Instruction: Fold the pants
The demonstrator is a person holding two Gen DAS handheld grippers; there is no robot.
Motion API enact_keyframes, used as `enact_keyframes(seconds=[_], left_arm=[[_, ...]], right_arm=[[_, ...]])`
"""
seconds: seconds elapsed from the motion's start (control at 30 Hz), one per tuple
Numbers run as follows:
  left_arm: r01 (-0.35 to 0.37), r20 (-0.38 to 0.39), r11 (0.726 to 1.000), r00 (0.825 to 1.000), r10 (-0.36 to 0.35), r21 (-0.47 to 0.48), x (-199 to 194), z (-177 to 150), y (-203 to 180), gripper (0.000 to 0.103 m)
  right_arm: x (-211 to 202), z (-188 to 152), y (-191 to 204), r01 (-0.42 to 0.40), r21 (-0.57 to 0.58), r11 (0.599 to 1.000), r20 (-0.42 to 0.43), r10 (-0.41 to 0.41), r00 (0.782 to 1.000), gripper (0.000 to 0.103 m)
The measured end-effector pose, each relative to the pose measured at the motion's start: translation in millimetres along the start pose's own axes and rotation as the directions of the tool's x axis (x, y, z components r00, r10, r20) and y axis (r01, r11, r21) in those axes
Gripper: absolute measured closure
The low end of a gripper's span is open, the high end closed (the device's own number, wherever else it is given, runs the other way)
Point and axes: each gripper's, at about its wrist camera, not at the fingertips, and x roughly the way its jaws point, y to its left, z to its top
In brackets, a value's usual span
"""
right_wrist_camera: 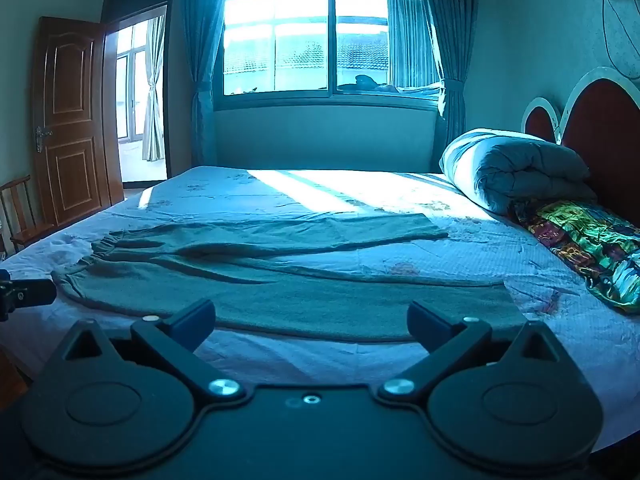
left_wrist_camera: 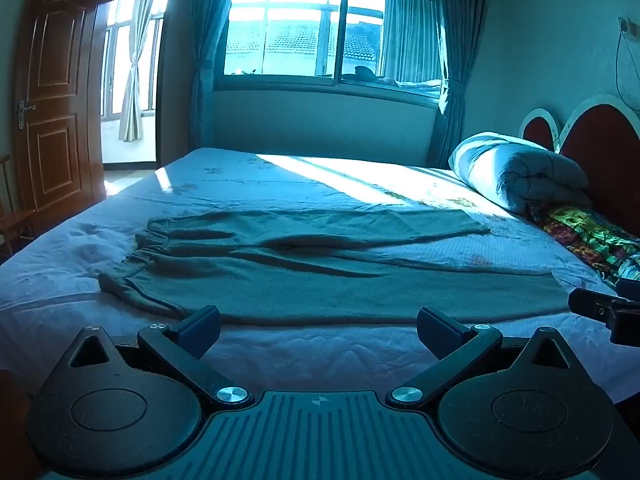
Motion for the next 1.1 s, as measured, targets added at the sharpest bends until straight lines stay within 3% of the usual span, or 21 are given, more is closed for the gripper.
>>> enact_keyframes(seconds=[1.1], left_arm=[[0.002, -0.018, 1.000, 1.000, -0.002, 0.017, 7, -5, -2, 0.000]], right_arm=[[4, -2, -1, -0.003, -0.010, 1.000, -0.017, 0.003, 1.000, 0.006]])
